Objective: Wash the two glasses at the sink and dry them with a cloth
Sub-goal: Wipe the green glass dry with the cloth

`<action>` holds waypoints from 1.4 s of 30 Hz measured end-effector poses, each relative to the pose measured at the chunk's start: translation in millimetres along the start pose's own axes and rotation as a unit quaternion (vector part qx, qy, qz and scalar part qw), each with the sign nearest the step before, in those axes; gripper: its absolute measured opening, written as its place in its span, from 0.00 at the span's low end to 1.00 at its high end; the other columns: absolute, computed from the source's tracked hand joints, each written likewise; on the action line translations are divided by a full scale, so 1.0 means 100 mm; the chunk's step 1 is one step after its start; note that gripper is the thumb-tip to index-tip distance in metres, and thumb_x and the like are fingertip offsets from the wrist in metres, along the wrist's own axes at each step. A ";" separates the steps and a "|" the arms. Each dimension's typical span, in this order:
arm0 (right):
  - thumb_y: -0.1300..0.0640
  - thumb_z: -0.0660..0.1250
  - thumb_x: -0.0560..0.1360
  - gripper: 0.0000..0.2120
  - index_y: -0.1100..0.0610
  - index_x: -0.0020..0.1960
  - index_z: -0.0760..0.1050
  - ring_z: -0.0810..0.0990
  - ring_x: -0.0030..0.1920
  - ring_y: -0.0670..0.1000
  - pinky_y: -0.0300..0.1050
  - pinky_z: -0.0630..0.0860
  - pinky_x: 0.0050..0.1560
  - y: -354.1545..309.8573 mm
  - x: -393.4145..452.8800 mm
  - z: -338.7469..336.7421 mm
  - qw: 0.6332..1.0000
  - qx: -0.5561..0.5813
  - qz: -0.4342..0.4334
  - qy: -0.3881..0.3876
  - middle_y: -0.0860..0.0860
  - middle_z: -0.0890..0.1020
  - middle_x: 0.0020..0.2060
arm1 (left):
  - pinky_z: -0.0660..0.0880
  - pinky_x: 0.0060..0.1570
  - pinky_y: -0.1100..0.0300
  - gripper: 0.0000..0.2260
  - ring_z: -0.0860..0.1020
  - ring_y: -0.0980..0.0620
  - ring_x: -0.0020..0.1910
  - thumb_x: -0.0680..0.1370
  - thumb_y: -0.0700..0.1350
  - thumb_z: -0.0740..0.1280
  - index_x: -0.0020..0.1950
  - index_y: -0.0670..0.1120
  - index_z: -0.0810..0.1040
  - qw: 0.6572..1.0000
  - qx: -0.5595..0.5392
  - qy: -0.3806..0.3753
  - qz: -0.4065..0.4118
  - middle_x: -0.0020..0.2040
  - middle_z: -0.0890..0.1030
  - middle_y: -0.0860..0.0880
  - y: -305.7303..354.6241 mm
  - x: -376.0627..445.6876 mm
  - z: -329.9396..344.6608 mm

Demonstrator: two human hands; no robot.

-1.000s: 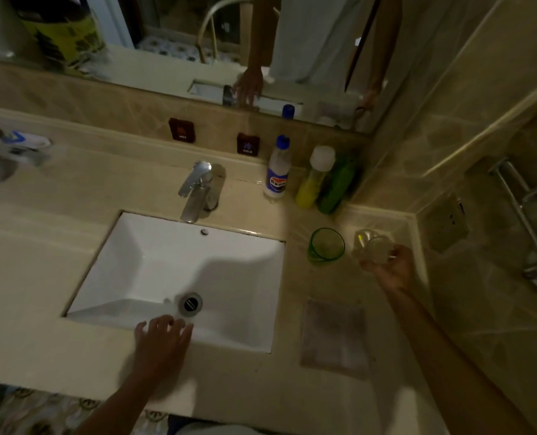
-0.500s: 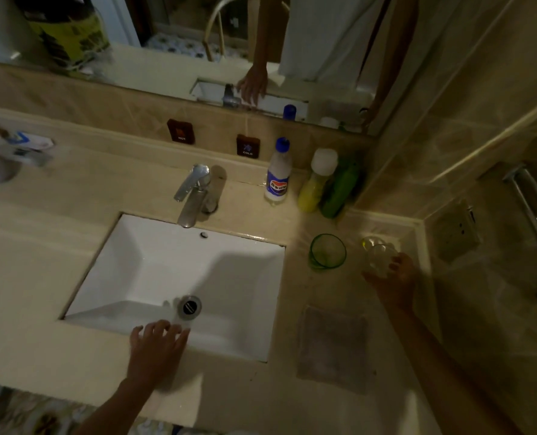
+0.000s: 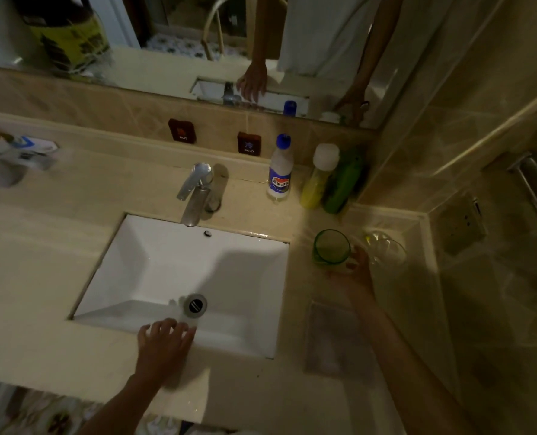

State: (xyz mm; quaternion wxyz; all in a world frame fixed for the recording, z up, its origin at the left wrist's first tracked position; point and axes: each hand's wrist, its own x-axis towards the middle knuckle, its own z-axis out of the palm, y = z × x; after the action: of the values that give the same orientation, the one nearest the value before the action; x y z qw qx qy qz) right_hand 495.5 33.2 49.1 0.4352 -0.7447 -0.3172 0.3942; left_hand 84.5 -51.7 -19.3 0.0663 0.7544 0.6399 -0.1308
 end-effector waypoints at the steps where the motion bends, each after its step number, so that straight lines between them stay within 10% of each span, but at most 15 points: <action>1: 0.75 0.77 0.61 0.38 0.50 0.63 0.69 0.78 0.45 0.39 0.30 0.77 0.41 -0.07 0.01 0.06 0.999 0.008 -0.026 0.019 0.43 0.76 0.53 | 0.74 0.44 0.39 0.17 0.82 0.39 0.39 0.69 0.51 0.57 0.43 0.49 0.84 1.000 0.008 0.004 0.004 0.42 0.83 0.40 -0.01 0.00 0.02; 4: 0.67 0.82 0.59 0.48 0.54 0.73 0.63 0.74 0.60 0.46 0.44 0.75 0.60 -0.24 -0.01 0.14 0.996 -0.055 -0.067 0.027 0.47 0.74 0.63 | 0.74 0.43 0.38 0.14 0.82 0.37 0.39 0.69 0.50 0.60 0.44 0.49 0.84 1.000 0.014 -0.001 0.005 0.42 0.83 0.39 -0.02 0.00 -0.01; 9: 0.63 0.83 0.60 0.50 0.56 0.76 0.61 0.73 0.66 0.55 0.48 0.74 0.60 -0.27 0.14 0.13 0.981 -0.172 -0.077 -0.035 0.55 0.71 0.69 | 0.76 0.40 0.37 0.14 0.82 0.37 0.37 0.68 0.50 0.61 0.43 0.49 0.85 1.000 0.010 -0.008 0.009 0.41 0.83 0.39 -0.05 0.02 0.02; 13: 0.64 0.83 0.58 0.47 0.62 0.72 0.64 0.74 0.63 0.61 0.57 0.76 0.61 -0.33 0.13 0.11 0.973 -0.214 -0.081 -0.043 0.59 0.72 0.66 | 0.77 0.35 0.42 0.12 0.82 0.37 0.33 0.59 0.51 0.81 0.40 0.52 0.87 0.999 0.004 -0.041 0.000 0.40 0.84 0.40 -0.08 0.03 -0.04; 20: 0.69 0.82 0.57 0.47 0.60 0.71 0.65 0.74 0.57 0.56 0.49 0.77 0.53 -0.50 -0.56 0.20 0.968 -0.197 -0.117 -0.103 0.57 0.71 0.63 | 0.78 0.47 0.44 0.22 0.83 0.38 0.45 0.72 0.54 0.55 0.50 0.49 0.87 0.995 -0.091 -0.047 -0.010 0.48 0.83 0.38 -0.12 -0.02 -0.18; 24: 0.70 0.82 0.57 0.43 0.58 0.67 0.66 0.76 0.56 0.55 0.45 0.78 0.48 -0.54 -1.05 0.46 0.988 -0.051 -0.027 -0.145 0.57 0.74 0.58 | 0.69 0.65 0.55 0.15 0.75 0.47 0.66 0.82 0.56 0.61 0.67 0.54 0.77 0.942 -0.296 -0.107 -0.115 0.66 0.76 0.46 -0.22 0.11 -0.36; 32: 0.52 0.85 0.52 0.41 0.50 0.62 0.72 0.82 0.56 0.55 0.46 0.81 0.46 -0.48 -1.51 1.15 0.960 0.097 0.098 -0.242 0.55 0.78 0.59 | 0.80 0.52 0.45 0.09 0.85 0.45 0.46 0.82 0.35 0.63 0.54 0.42 0.83 0.710 -0.698 -0.090 -0.023 0.47 0.87 0.41 -0.22 0.17 -1.10; 36: 0.48 0.83 0.59 0.41 0.52 0.67 0.67 0.81 0.56 0.52 0.51 0.81 0.51 -0.59 -1.62 1.46 0.965 0.076 0.127 -0.215 0.51 0.78 0.60 | 0.79 0.51 0.64 0.11 0.84 0.52 0.56 0.80 0.49 0.65 0.59 0.53 0.84 0.681 -0.722 -0.119 0.034 0.58 0.85 0.49 -0.12 0.09 -1.30; 42: 0.41 0.68 0.75 0.31 0.56 0.71 0.67 0.79 0.60 0.54 0.55 0.81 0.56 -0.89 -1.88 1.61 0.975 0.022 0.139 -0.174 0.55 0.77 0.63 | 0.80 0.50 0.65 0.19 0.83 0.60 0.55 0.71 0.51 0.75 0.61 0.57 0.80 0.657 -0.737 -0.155 0.026 0.56 0.85 0.59 0.01 0.09 -1.20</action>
State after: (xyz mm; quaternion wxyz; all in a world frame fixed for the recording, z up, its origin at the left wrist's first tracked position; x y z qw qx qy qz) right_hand 253.2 -18.4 136.8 0.3307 -0.6921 -0.2727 0.5808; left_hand 100.9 -10.8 93.1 0.7020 0.4431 0.4876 0.2705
